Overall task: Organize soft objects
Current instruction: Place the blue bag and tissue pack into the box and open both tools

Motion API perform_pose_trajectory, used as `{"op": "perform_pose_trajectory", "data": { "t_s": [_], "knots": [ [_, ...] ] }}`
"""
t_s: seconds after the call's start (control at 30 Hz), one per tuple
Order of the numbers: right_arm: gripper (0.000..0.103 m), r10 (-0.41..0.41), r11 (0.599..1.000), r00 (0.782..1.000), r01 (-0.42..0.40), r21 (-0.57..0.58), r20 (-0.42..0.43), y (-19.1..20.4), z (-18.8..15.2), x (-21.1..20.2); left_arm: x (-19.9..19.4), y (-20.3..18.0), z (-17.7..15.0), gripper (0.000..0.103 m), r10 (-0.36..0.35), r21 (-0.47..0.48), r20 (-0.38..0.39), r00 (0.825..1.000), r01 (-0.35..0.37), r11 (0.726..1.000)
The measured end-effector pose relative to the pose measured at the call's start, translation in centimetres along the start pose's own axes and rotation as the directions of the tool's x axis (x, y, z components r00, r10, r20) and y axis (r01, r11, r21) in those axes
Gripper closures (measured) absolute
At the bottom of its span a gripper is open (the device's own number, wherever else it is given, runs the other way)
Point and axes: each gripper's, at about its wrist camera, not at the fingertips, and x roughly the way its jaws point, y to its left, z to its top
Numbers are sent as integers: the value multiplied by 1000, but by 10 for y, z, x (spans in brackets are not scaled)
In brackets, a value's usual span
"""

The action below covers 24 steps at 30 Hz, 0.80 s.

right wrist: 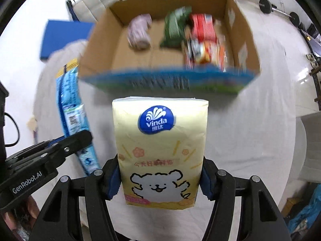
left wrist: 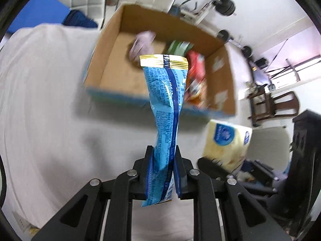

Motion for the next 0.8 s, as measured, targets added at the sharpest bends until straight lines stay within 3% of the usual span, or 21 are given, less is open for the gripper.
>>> {"op": "perform_pose_trajectory", "data": {
  "t_s": [0.13, 0.27, 0.33, 0.4, 0.53, 0.8],
  "knots": [
    [38, 11, 1000, 998, -11, -3, 65, -10, 45, -40, -10, 0, 45, 88, -21, -36, 30, 999, 22, 999],
    [38, -7, 1000, 994, 6, 10, 110, -12, 99, -32, 6, 15, 90, 88, -26, -142, 53, 998, 33, 989],
    [38, -28, 999, 992, 25, 23, 123, -14, 118, -27, 34, 26, 105, 88, -50, -217, 43, 998, 58, 974],
    [38, -37, 999, 993, 32, 41, 115, -17, 138, -12, 52, 38, 118, 88, -67, -298, 37, 997, 75, 951],
    [38, -49, 998, 997, 46, 52, 62, -22, 170, 27, 84, 54, 137, 88, -57, -367, 12, 998, 57, 928],
    [37, -101, 995, 993, 101, -7, -62, -24, 203, 117, 119, 70, 150, 87, -9, -366, -71, 997, -18, 930]
  ]
}}
